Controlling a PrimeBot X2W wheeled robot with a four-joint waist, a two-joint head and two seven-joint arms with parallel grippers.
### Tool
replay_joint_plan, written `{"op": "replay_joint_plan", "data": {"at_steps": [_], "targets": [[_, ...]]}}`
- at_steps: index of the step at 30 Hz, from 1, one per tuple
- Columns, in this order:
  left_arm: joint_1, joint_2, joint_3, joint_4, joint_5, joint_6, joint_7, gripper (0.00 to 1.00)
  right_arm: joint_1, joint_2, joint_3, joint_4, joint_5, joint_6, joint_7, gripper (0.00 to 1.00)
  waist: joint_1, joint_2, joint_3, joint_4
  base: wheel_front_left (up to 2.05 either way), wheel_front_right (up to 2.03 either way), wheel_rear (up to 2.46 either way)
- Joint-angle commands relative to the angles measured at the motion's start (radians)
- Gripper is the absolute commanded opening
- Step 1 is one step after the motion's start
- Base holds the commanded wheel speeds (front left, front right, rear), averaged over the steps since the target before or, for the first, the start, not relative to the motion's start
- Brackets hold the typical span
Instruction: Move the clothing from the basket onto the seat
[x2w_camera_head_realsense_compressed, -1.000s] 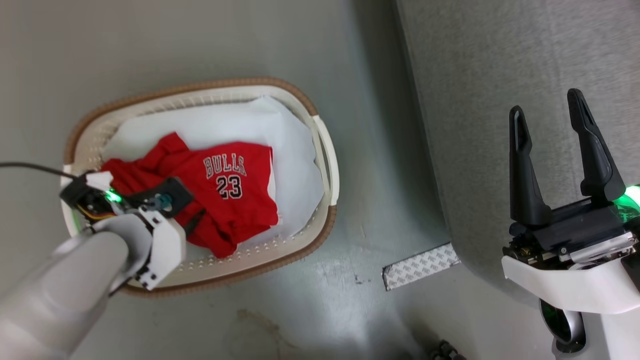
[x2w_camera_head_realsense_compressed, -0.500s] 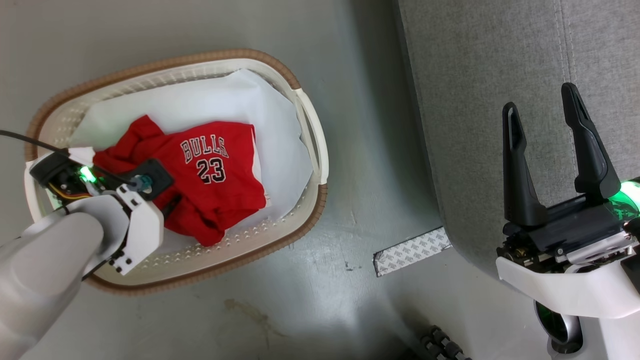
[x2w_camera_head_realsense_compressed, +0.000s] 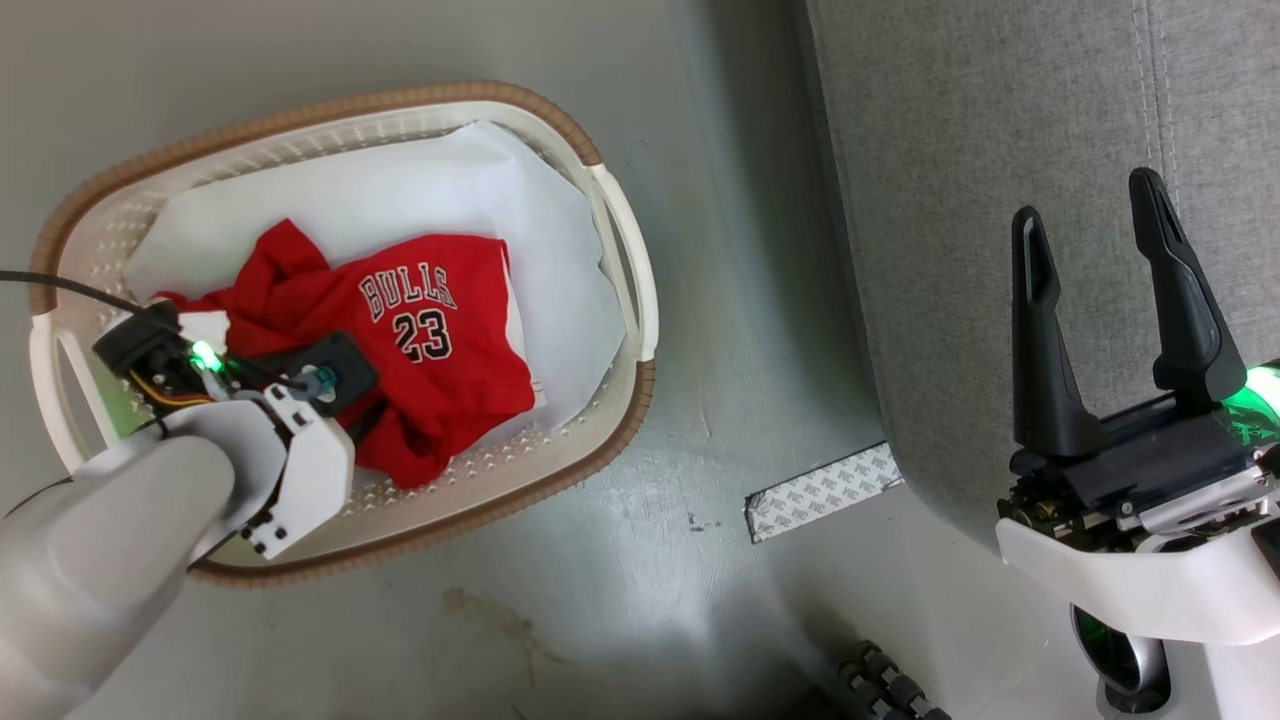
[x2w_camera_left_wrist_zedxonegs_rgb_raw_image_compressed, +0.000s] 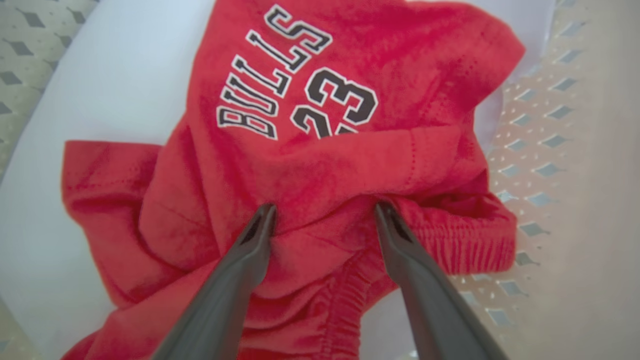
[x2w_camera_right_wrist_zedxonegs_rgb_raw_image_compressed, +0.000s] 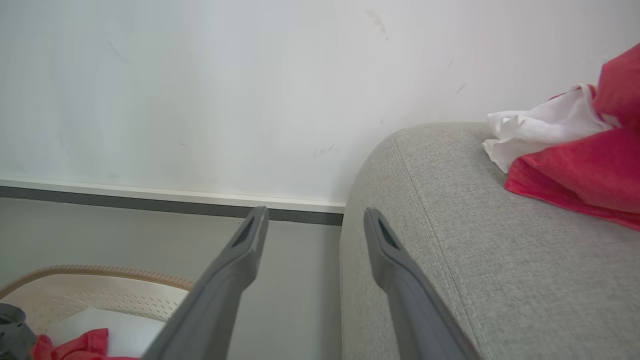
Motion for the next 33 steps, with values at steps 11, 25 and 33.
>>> {"op": "replay_joint_plan", "data": {"at_steps": [11, 25, 33], "targets": [[0.021, -0.014, -0.001, -0.027, 0.019, 0.001, -0.018, 0.00, 0.012, 0.000, -0.012, -0.004, 0.002, -0.003, -0.003, 1.00, -0.0001, 0.0000, 0.006, 0.002, 0.00, 0.00, 0.00], [0.055, -0.063, 0.017, -0.007, -0.177, 0.001, -0.234, 0.00, 0.034, -0.001, -0.042, 0.084, -0.010, -0.003, -0.003, 1.00, -0.0001, 0.0000, -0.205, 0.069, 0.00, 0.00, 0.00], [0.158, -0.126, 0.072, -0.016, -0.256, 0.037, -0.292, 0.00, 0.079, -0.001, -0.083, 0.150, -0.037, -0.003, -0.003, 1.00, -0.0001, 0.0000, -0.410, 0.135, 0.00, 0.00, 0.00]]}}
